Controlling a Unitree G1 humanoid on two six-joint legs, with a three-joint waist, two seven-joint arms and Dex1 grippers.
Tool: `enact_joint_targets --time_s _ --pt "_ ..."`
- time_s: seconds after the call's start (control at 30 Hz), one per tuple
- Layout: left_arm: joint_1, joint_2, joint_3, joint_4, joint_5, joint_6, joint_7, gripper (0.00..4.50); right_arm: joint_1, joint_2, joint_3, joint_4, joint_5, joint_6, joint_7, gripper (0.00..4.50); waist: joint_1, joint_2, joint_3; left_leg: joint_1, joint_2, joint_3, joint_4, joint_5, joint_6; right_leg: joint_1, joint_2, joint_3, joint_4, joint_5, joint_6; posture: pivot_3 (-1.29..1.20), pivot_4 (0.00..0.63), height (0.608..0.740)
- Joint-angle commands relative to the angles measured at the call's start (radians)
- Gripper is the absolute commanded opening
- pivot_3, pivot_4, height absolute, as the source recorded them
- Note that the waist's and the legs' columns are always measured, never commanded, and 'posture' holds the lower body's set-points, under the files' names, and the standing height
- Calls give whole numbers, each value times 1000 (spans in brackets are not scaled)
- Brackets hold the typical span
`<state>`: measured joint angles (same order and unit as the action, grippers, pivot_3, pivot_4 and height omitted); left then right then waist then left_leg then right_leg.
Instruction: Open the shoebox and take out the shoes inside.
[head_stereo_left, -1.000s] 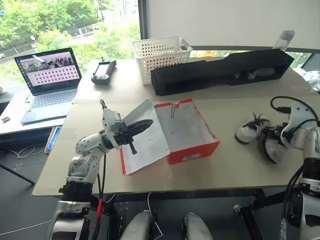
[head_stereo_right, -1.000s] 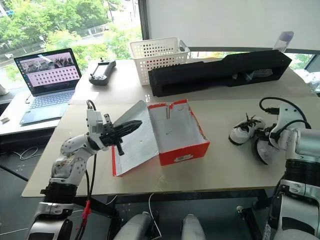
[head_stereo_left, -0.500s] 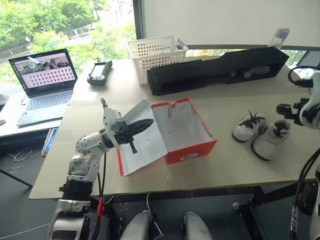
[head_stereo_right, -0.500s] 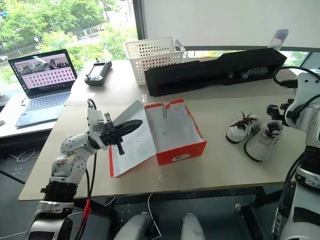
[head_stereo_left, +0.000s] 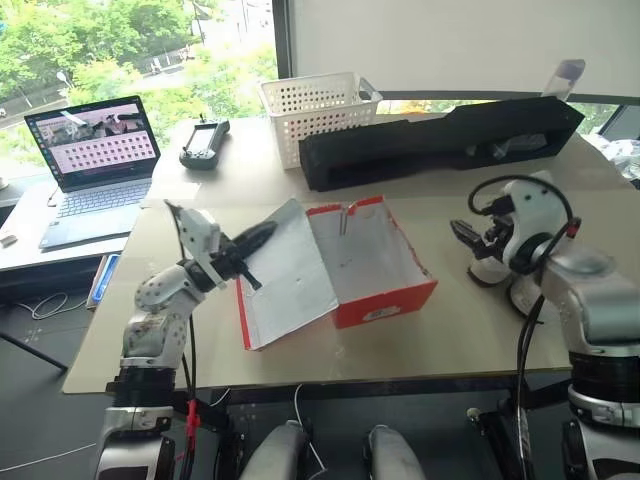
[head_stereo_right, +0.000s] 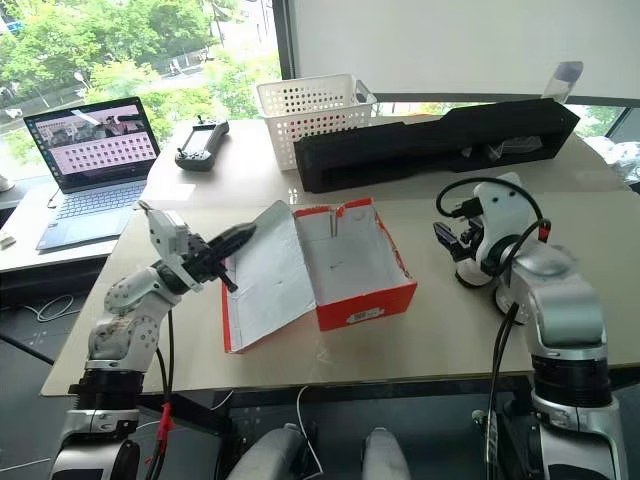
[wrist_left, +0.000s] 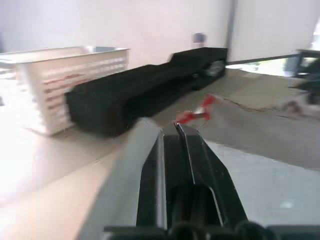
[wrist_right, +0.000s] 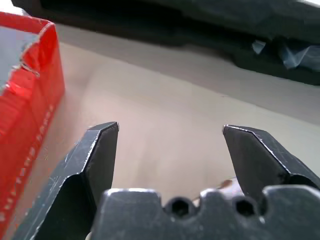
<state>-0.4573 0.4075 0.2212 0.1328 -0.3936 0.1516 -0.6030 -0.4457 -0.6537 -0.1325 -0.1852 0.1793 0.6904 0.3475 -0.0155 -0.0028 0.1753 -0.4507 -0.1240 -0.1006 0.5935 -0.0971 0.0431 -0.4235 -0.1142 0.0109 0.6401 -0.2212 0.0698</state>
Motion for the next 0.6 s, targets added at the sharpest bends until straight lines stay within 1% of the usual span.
enact_joint_targets --time_s 0.03,0.07,0.1,0.13,0.2,0.3,0.37,0.4,0.43,0.6 --pt "30 8 141 -42 67 55 290 0 48 33 -16 -12 -68 -165 -61 3935 -3 0 0 0 0 0 0 0 0 0 0 0 0 0 0 0 150 738" --pt "75 -13 189 -82 92 85 395 0 70 63 -26 -9 -76 -210 -88 3935 -5 -1 -1 1 0 0 0 0 0 0 0 0 0 0 -1 0 150 738" --pt "105 -28 216 -113 107 106 464 0 83 84 -34 -7 -80 -241 -104 3935 -8 -1 -1 1 0 0 -1 0 0 0 0 1 0 0 -1 0 150 738" --pt "138 -46 225 -146 130 127 519 0 93 94 -33 1 -100 -274 -123 3935 -10 -2 -1 2 0 0 -2 0 0 1 0 2 0 0 -2 0 150 738" --pt "191 -82 232 -203 136 163 578 0 100 113 -33 15 -117 -296 -143 3935 -1 -2 -1 4 0 0 -2 0 1 1 1 2 1 0 -3 0 150 738" --pt "258 -105 205 -210 176 199 619 0 103 134 -35 52 -136 -319 -165 3935 13 -2 -1 5 0 0 -2 0 -1 2 1 2 1 0 -1 0 150 738" --pt "284 -121 214 -204 166 206 629 0 119 142 -32 71 -145 -328 -171 3935 23 -2 -1 7 0 0 -2 0 -1 2 1 0 1 0 0 0 150 738" --pt "293 -126 218 -203 161 213 634 0 130 145 -33 77 -147 -336 -171 3935 26 -3 -1 7 0 0 -2 0 -1 3 1 1 1 -1 -3 0 150 738" --pt "297 -128 220 -203 158 218 637 0 137 146 -34 81 -149 -342 -170 3935 27 -3 -1 7 1 0 -2 0 -1 3 0 1 1 -3 -5 0 150 738" --pt "288 -118 229 -196 138 173 610 0 169 176 -67 75 -121 -339 -169 3935 27 -3 -2 6 0 1 -2 0 -1 2 0 1 1 -3 -6 0 150 738"
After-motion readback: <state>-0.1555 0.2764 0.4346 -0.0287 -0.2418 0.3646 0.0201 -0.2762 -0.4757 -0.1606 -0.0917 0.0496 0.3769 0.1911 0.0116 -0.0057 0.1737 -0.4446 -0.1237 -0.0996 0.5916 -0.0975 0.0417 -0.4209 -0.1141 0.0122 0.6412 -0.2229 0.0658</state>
